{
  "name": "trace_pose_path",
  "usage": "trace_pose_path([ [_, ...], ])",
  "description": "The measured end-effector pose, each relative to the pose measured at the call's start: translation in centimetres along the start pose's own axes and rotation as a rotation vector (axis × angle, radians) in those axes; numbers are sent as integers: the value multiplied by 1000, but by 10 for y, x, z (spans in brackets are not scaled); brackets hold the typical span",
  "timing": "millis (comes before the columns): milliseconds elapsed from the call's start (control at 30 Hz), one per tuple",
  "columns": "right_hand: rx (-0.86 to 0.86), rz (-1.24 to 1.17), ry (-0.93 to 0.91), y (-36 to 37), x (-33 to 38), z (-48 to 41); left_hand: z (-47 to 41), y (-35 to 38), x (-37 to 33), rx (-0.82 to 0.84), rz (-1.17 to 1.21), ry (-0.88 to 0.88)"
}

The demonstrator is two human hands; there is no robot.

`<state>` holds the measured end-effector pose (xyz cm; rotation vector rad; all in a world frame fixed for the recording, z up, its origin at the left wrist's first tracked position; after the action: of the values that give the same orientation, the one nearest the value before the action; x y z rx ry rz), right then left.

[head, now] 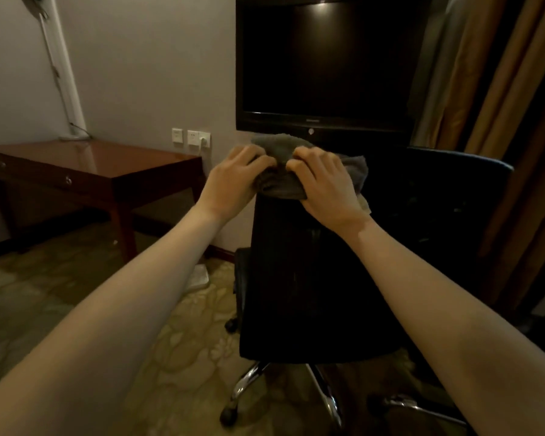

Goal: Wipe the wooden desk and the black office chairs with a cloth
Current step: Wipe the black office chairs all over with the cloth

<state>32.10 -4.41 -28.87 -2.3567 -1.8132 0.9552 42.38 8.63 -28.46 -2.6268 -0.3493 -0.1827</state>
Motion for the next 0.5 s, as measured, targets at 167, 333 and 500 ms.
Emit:
trace_pose_path([
  [167,63,113,-119,38,1,48,39,47,6,13,9,-18],
  [333,133,105,-119,55,-4,82,58,84,-3,-56,52,-23],
  [500,173,66,-118,58,-5,102,75,102,-9,40,122,2],
])
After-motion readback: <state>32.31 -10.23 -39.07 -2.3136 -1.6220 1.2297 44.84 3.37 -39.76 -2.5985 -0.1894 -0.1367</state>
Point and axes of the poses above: each hand's wrist, its own z-axis away from the middle knuckle, its own y-axis out of the palm, x = y × z, the point moved 3 cm from there along -z, towards the middle knuckle, and after that the axes turned 1 degree about -z, right-handed, at the moved point
